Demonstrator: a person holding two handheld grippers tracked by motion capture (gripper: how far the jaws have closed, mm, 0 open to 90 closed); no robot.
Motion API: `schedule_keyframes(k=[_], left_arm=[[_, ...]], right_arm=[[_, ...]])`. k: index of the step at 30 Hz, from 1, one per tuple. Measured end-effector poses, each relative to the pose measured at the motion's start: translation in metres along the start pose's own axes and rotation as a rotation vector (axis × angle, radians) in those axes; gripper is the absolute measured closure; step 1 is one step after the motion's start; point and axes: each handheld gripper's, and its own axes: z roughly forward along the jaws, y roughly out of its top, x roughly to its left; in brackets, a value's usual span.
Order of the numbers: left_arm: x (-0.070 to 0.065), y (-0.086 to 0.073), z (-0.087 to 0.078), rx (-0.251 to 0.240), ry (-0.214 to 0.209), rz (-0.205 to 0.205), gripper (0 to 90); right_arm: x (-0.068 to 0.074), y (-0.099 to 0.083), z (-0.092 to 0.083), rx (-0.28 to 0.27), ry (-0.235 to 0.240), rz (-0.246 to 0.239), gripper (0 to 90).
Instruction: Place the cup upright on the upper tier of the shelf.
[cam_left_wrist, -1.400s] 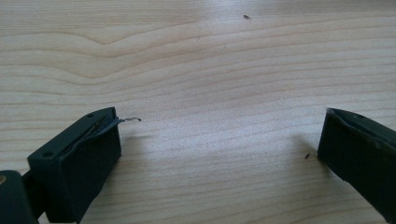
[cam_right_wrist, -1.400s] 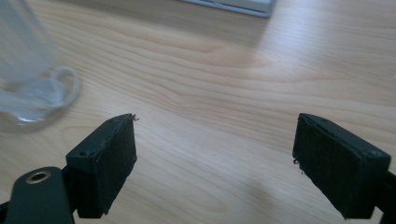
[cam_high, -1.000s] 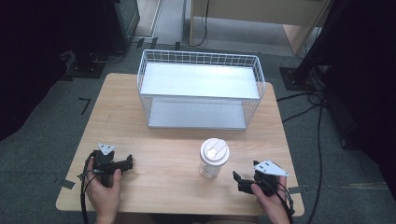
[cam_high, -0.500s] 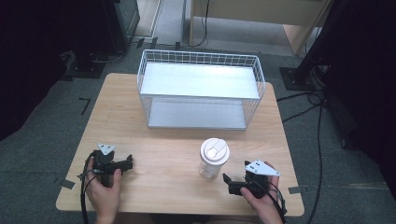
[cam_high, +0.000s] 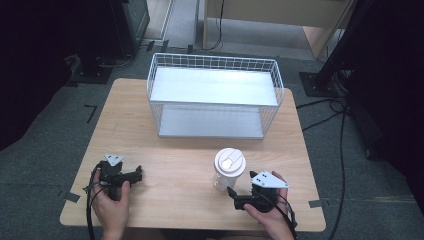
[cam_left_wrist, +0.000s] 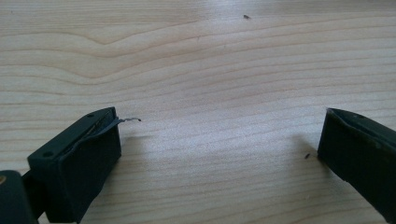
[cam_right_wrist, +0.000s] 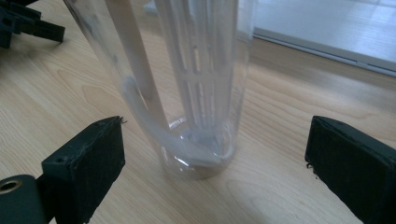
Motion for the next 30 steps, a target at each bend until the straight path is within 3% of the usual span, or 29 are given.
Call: schedule_keyframes(k=[6, 16, 30], left_arm=[[0.000, 0.000, 0.000, 0.000, 0.000, 0.000, 0.0], [0.000, 0.000, 0.000, 0.000, 0.000, 0.000, 0.0], [0.000, 0.000, 0.000, 0.000, 0.000, 0.001, 0.0]], right_arm=[[0.008, 0.007, 0.006, -0.016, 0.013, -0.007, 5.7], [0.020, 0.020, 0.015, -0.078, -0.024, -0.029, 13.6], [0.025, 0.035, 0.022, -0.146, -0.038, 0.014, 14.0]])
